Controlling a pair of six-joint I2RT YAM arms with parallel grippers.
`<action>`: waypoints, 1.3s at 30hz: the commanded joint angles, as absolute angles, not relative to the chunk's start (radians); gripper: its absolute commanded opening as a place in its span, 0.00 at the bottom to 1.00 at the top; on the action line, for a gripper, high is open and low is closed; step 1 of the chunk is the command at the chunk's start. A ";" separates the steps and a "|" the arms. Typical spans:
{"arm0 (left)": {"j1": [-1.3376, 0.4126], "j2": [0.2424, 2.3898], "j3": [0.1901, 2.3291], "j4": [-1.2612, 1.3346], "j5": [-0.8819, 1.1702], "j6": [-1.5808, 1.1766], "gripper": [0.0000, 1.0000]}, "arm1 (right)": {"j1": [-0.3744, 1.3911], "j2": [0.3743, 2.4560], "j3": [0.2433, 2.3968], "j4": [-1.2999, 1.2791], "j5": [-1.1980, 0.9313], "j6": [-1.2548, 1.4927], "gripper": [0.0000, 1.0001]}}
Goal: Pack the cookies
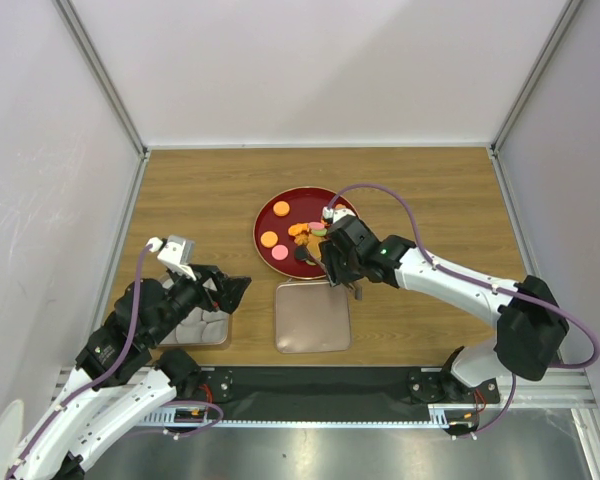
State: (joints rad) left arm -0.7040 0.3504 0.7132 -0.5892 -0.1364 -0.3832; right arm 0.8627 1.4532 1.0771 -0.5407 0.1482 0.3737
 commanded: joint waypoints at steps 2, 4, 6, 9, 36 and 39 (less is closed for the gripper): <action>-0.699 0.350 0.709 -0.565 -0.147 -0.373 1.00 | 0.867 1.459 1.072 -0.492 0.140 0.388 0.50; -0.699 0.350 0.709 -0.564 -0.147 -0.373 1.00 | 0.867 1.453 1.074 -0.486 0.129 0.387 0.47; -0.701 0.350 0.709 -0.565 -0.149 -0.374 1.00 | 0.867 1.451 1.075 -0.485 0.126 0.388 0.45; -0.699 0.348 0.709 -0.564 -0.152 -0.376 1.00 | 0.865 1.445 1.078 -0.485 0.124 0.388 0.41; -0.699 0.528 1.172 -0.653 -0.448 -0.357 1.00 | 0.989 1.633 1.535 -0.555 -0.034 0.310 0.31; -0.699 0.558 1.232 -0.709 -0.560 -0.354 1.00 | 1.038 1.742 1.650 -0.549 -0.054 0.292 0.31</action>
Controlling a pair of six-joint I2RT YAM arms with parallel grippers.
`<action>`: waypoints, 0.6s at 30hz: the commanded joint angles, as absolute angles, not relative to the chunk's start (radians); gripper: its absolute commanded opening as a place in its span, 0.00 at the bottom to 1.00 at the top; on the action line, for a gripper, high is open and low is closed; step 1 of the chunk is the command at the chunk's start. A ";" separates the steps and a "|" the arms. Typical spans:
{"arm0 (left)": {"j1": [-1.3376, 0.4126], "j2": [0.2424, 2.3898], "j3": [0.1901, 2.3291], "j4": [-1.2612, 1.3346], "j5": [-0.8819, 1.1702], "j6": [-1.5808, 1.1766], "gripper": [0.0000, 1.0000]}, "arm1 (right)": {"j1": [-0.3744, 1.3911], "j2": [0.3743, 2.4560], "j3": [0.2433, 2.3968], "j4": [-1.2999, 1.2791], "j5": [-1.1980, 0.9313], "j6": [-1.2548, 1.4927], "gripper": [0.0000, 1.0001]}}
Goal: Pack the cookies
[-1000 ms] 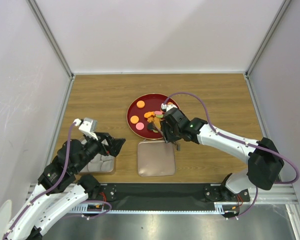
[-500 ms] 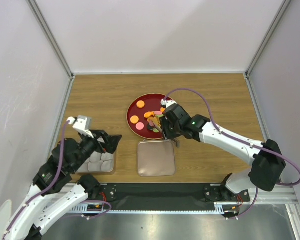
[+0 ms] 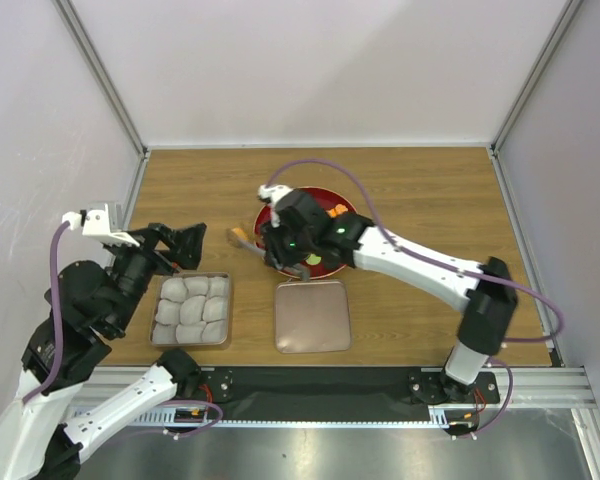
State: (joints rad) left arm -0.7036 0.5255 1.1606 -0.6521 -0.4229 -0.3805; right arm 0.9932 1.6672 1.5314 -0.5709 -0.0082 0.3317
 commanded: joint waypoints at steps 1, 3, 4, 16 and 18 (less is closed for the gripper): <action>-0.701 0.567 1.241 -0.741 -0.596 -0.354 1.00 | 1.054 1.771 1.679 -0.549 -0.067 0.278 0.31; -0.699 0.572 1.244 -0.767 -0.707 -0.353 1.00 | 1.101 1.865 1.777 -0.567 -0.068 0.262 0.30; -0.701 0.574 1.244 -0.802 -0.742 -0.366 1.00 | 1.115 1.894 1.811 -0.572 -0.072 0.249 0.30; -0.698 0.534 1.175 -1.095 -0.988 -0.561 1.00 | 1.223 2.166 2.065 -0.606 -0.117 0.206 0.30; -0.699 0.523 1.138 -1.104 -0.974 -0.572 1.00 | 1.229 2.190 2.112 -0.623 -0.094 0.204 0.31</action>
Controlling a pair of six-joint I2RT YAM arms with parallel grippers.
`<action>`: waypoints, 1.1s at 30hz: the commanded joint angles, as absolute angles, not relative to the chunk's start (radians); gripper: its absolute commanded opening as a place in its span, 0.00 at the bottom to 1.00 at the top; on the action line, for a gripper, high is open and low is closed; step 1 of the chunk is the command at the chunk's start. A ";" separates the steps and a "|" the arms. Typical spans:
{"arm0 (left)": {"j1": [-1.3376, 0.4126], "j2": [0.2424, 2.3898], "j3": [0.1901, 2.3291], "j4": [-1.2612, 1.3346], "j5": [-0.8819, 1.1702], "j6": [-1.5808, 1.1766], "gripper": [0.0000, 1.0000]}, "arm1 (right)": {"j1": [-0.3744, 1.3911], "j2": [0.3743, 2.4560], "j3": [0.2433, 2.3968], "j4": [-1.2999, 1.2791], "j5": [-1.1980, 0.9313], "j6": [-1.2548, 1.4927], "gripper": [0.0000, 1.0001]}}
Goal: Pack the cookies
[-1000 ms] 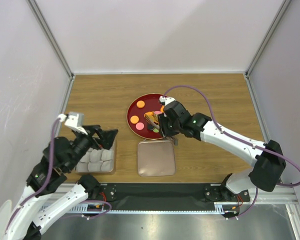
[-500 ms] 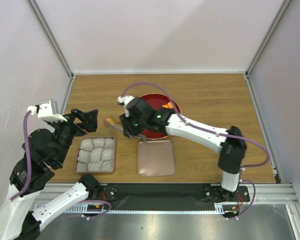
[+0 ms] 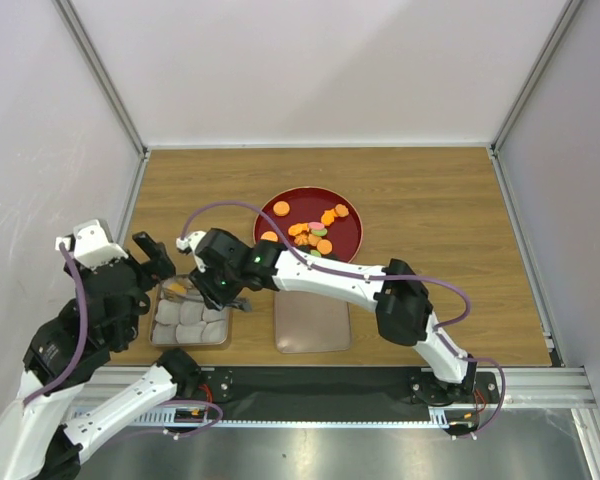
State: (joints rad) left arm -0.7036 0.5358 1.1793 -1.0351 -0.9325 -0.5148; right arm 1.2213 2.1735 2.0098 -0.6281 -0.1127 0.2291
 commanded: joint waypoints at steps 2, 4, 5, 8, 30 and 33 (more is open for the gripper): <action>-0.698 0.508 1.112 -1.117 -0.957 -0.591 1.00 | 1.235 2.213 2.129 -0.627 -0.081 0.204 0.32; -0.698 0.489 1.082 -1.123 -0.948 -0.601 1.00 | 1.241 2.224 2.151 -0.632 -0.066 0.203 0.32; -0.698 0.482 1.069 -1.124 -0.942 -0.604 1.00 | 1.244 2.238 2.157 -0.634 -0.063 0.201 0.32; -0.699 0.450 1.034 -1.128 -0.930 -0.618 1.00 | 1.252 2.258 2.190 -0.647 -0.048 0.195 0.34; -0.699 0.367 0.983 -1.048 -0.874 -0.565 1.00 | 1.285 2.326 2.283 -0.658 0.086 0.186 0.48; -0.701 0.365 0.979 -1.040 -0.868 -0.554 1.00 | 1.289 2.332 2.289 -0.661 0.098 0.186 0.49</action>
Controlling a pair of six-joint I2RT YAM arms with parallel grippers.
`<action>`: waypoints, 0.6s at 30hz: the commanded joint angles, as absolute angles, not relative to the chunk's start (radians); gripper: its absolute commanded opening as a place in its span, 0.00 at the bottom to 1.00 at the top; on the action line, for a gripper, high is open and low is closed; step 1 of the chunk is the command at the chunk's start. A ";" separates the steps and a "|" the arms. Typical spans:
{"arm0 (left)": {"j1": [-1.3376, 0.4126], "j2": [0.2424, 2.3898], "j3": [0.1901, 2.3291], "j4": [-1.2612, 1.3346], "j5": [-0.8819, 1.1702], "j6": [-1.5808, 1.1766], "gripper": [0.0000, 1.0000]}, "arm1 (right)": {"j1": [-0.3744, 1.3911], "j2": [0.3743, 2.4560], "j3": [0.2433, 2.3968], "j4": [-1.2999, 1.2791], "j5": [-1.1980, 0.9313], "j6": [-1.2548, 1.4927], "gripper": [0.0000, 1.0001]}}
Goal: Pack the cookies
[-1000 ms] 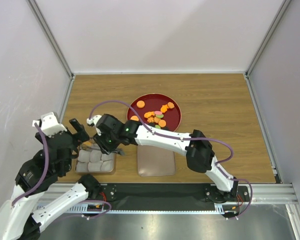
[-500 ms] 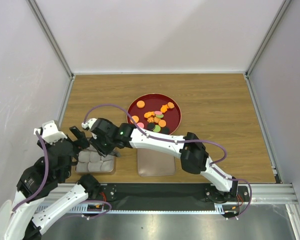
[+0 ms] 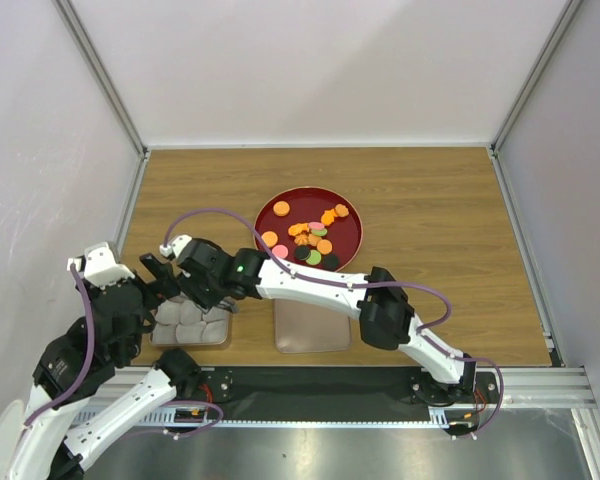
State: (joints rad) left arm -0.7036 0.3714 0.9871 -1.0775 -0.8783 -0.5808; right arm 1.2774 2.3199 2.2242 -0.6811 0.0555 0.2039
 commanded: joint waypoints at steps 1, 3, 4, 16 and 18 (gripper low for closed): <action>-0.700 0.362 0.977 -1.037 -0.867 -0.554 1.00 | 1.287 2.333 2.293 -0.664 0.101 0.186 0.49; -0.700 0.364 0.977 -1.035 -0.867 -0.552 1.00 | 1.289 2.335 2.295 -0.667 0.103 0.184 0.50; -0.699 0.362 0.976 -1.034 -0.867 -0.552 1.00 | 1.290 2.335 2.295 -0.669 0.103 0.186 0.51; -0.701 0.353 0.976 -1.031 -0.864 -0.549 1.00 | 1.292 2.307 2.287 -0.666 0.135 0.184 0.54; -0.701 0.348 0.974 -1.032 -0.865 -0.549 1.00 | 1.292 2.290 2.273 -0.657 0.141 0.184 0.53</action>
